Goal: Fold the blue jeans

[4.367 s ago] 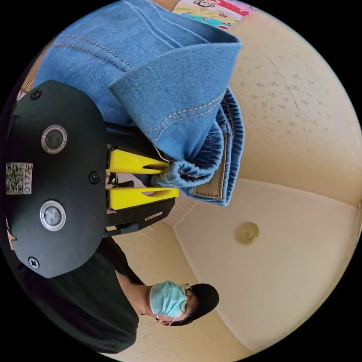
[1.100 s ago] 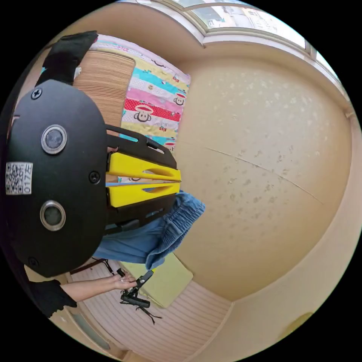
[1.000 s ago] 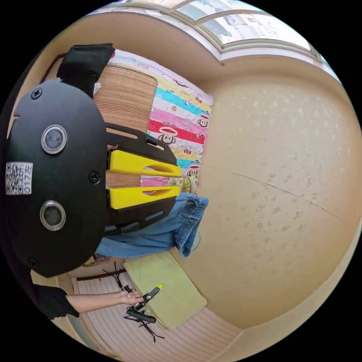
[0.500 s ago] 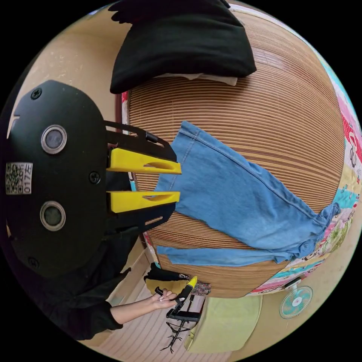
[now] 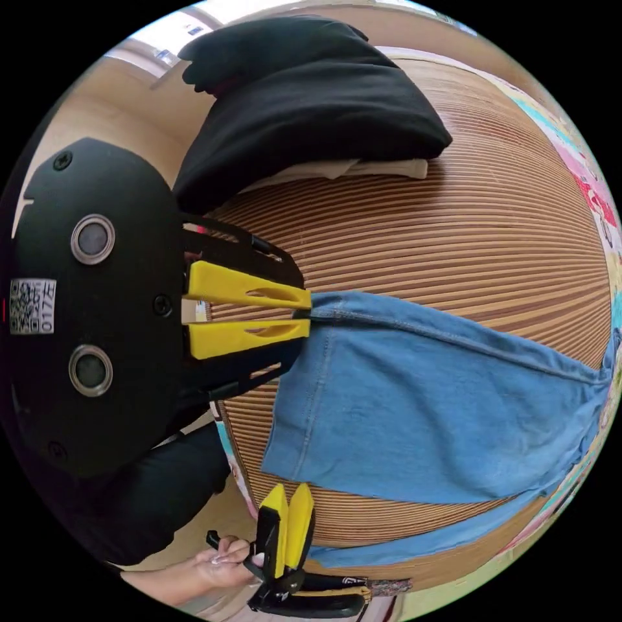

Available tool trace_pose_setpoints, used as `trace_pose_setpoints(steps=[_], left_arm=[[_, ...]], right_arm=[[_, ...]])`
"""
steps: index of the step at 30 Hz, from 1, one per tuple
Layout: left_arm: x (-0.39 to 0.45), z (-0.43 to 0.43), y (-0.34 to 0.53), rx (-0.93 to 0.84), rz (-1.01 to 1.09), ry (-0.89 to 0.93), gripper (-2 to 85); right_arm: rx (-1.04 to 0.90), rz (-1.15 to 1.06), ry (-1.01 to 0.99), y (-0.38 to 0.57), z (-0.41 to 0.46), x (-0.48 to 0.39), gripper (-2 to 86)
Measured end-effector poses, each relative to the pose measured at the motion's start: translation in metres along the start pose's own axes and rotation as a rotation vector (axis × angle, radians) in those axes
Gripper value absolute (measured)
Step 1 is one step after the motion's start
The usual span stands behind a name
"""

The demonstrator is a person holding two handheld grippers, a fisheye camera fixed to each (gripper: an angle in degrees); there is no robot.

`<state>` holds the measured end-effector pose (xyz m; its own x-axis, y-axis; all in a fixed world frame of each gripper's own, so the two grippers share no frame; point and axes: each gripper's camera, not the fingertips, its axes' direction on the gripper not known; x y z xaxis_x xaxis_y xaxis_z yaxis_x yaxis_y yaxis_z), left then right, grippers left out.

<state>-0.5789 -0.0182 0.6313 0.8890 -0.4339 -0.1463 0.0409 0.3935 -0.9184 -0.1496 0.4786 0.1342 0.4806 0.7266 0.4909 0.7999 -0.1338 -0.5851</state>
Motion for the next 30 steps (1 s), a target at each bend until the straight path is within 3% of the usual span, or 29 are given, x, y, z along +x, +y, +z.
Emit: trace_pose_setpoints(steps=[5,13,18,22,26,30], left_arm=[[-0.019,0.031,0.082,-0.02,0.016,0.193,1.9],[-0.069,0.057,0.193,-0.049,0.012,0.368,1.0],[-0.102,0.077,0.236,-0.118,-0.071,0.408,1.4],[-0.113,0.108,0.263,-0.281,-0.061,0.34,0.9],[-0.103,0.118,0.266,-0.364,0.009,0.314,0.0],[-0.083,0.098,0.244,-0.323,0.059,0.315,-0.8]], right_arm=[[-0.043,-0.136,0.153,0.056,0.017,-0.011,3.2],[-0.178,-0.188,0.173,0.171,-0.007,0.006,3.0],[0.146,0.009,0.151,0.209,-0.137,0.065,6.1],[0.408,0.3,0.294,0.232,-0.255,0.154,8.7],[0.496,0.543,0.438,0.248,-0.316,0.229,11.6],[0.461,0.578,0.393,0.256,-0.309,0.268,11.3]])
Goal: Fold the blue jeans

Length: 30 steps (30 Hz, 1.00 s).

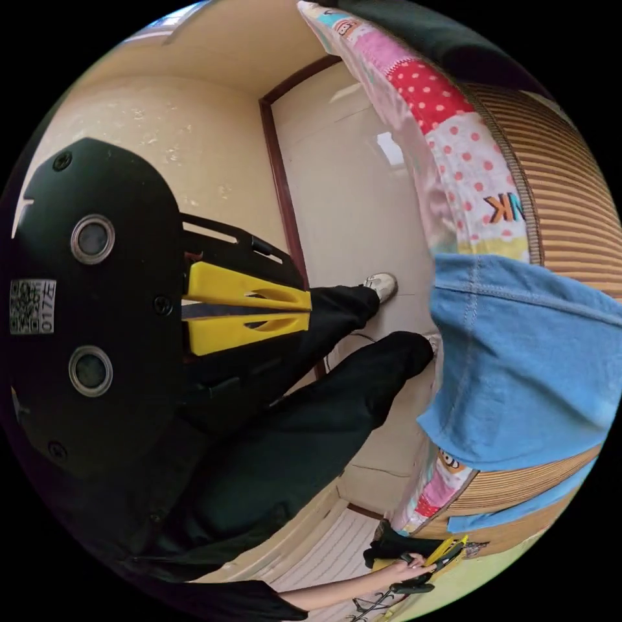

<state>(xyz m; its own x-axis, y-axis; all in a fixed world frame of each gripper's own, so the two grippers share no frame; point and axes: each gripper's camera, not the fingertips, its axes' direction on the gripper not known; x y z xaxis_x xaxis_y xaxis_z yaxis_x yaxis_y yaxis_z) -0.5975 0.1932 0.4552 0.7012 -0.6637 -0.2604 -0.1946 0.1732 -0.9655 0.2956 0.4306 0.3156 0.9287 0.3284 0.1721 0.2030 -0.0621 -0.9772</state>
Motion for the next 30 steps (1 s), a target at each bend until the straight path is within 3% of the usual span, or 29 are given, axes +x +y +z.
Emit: trace_pose_setpoints(steps=[3,8,13,17,21,26,30], left_arm=[[0.029,-0.026,-0.027,0.064,0.058,0.059,-0.8],[0.107,-0.088,-0.077,0.177,0.228,0.224,1.3],[0.206,-0.153,-0.082,0.312,0.46,0.161,9.8],[0.259,-0.171,-0.08,0.264,0.545,0.318,14.2],[0.272,-0.154,-0.086,0.181,0.505,0.347,13.4],[0.246,-0.136,-0.075,0.151,0.389,0.339,0.2],[0.223,-0.147,-0.056,0.218,0.331,0.355,-0.7]], right_arm=[[0.022,-0.109,0.059,0.026,0.005,-0.004,7.6],[0.114,-0.185,-0.03,0.118,-0.055,-0.011,3.5],[0.151,-0.271,-0.047,0.228,-0.135,-0.037,3.0],[0.15,-0.414,-0.083,0.277,-0.184,-0.064,2.9],[0.114,-0.618,-0.019,0.289,-0.193,-0.087,2.9],[-0.103,-0.89,-0.219,0.262,-0.196,-0.055,2.8],[-0.136,-0.797,-0.05,0.163,-0.174,0.001,2.8]])
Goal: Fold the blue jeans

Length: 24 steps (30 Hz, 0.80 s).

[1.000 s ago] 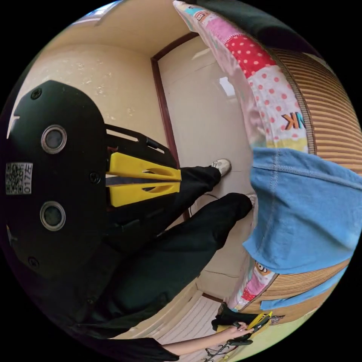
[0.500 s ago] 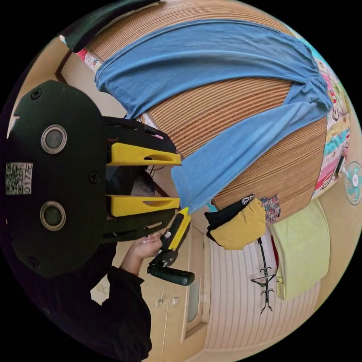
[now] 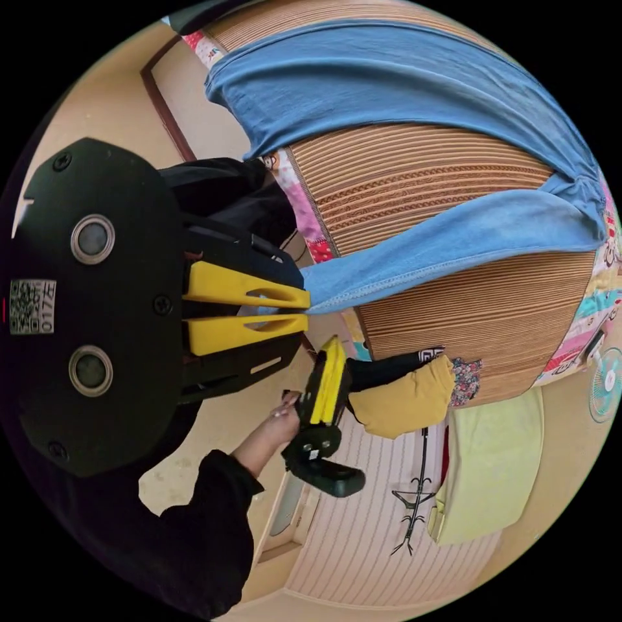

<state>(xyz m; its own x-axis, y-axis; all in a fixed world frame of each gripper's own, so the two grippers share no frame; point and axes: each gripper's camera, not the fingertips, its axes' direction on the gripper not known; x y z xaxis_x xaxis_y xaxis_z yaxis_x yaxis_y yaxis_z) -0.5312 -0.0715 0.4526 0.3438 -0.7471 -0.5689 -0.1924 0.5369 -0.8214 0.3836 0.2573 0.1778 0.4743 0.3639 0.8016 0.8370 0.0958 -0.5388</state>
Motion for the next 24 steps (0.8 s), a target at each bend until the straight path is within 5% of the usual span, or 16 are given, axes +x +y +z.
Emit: trace_pose_setpoints(steps=[3,8,13,17,20,24], left_arm=[[-0.009,-0.015,0.011,0.016,-0.062,0.061,-0.9],[-0.015,-0.035,0.028,0.038,-0.109,0.128,-0.9],[-0.03,-0.054,0.042,0.106,-0.18,0.264,-0.9],[-0.057,-0.081,0.065,0.195,-0.251,0.511,-0.9],[-0.083,-0.101,0.097,0.288,-0.288,0.681,-0.9],[-0.121,-0.121,0.149,0.387,-0.344,0.8,-0.9]], right_arm=[[0.096,0.151,-0.097,-0.082,-0.01,0.11,5.5],[0.465,0.478,-0.593,-0.257,0.002,0.281,14.0],[0.361,0.593,-0.509,-0.397,0.061,0.307,14.2],[0.461,0.656,-0.333,-0.444,0.069,0.29,4.7],[0.555,0.514,-0.076,-0.483,0.042,0.226,2.2],[0.55,0.277,0.017,-0.545,0.053,0.124,1.3]])
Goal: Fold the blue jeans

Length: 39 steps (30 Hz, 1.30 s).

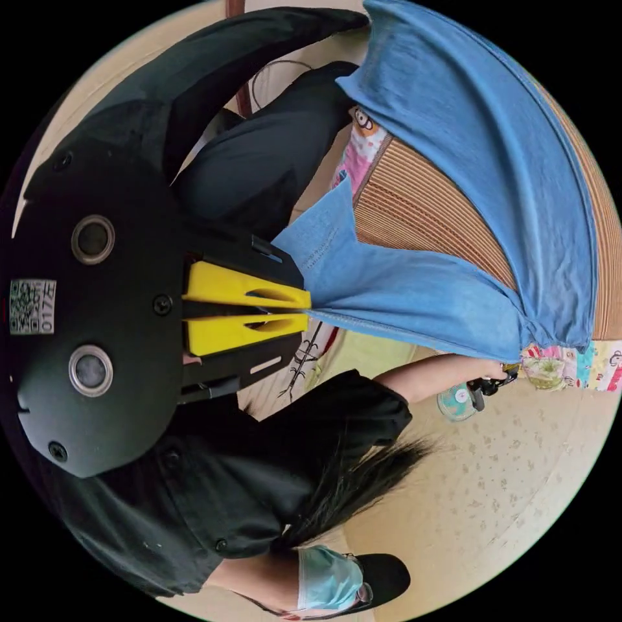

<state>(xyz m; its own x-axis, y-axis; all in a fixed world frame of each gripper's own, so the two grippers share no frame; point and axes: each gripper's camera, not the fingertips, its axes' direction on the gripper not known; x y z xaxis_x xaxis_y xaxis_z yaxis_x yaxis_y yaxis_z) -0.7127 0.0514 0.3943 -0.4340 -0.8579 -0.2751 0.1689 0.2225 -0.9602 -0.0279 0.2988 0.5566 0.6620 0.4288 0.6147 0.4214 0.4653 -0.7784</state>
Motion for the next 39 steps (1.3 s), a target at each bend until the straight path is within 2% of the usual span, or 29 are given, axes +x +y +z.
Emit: trace_pose_setpoints(steps=[3,7,9,11,14,17,20,25,29,32,35,39], left_arm=[[-0.025,-0.054,0.018,0.076,-0.069,0.084,-0.8],[-0.072,-0.125,0.03,0.149,-0.148,-0.064,-0.7],[-0.096,-0.153,0.028,0.18,-0.155,-0.088,-0.6],[-0.119,-0.183,0.019,0.192,-0.12,-0.071,-0.1],[-0.135,-0.197,0.003,0.099,-0.089,-0.087,2.3],[-0.131,-0.202,-0.008,-0.015,-0.06,-0.218,6.5],[-0.115,-0.207,-0.014,-0.066,-0.009,-0.351,6.8],[-0.072,-0.201,-0.031,-0.078,0.157,-0.488,6.9],[-0.049,-0.181,-0.035,-0.109,0.242,-0.528,6.6],[-0.049,-0.176,-0.028,-0.105,0.226,-0.471,6.2],[-0.054,-0.175,-0.018,-0.098,0.183,-0.433,5.9],[-0.06,-0.178,-0.009,-0.078,0.124,-0.385,5.7]], right_arm=[[0.015,-0.056,-0.112,0.003,0.049,-0.075,1.3],[-0.168,-0.093,-0.191,0.029,0.146,-0.137,2.6],[-0.156,-0.041,-0.268,0.058,0.153,-0.141,3.4],[-0.199,-0.123,-0.317,0.113,0.142,-0.149,4.8],[-0.316,-0.263,-0.216,0.208,0.118,-0.146,6.6],[-0.407,-0.257,-0.142,0.296,0.102,-0.126,7.3],[-0.426,-0.207,-0.092,0.325,0.109,-0.122,8.4],[-0.237,-0.048,-0.077,0.256,0.139,-0.118,9.7],[-0.102,0.036,0.1,0.173,0.181,-0.107,10.0],[-0.098,0.018,0.224,0.127,0.221,-0.1,10.1],[-0.135,-0.076,0.262,0.092,0.262,-0.115,10.1],[-0.172,-0.084,0.285,0.06,0.307,-0.118,9.9]])
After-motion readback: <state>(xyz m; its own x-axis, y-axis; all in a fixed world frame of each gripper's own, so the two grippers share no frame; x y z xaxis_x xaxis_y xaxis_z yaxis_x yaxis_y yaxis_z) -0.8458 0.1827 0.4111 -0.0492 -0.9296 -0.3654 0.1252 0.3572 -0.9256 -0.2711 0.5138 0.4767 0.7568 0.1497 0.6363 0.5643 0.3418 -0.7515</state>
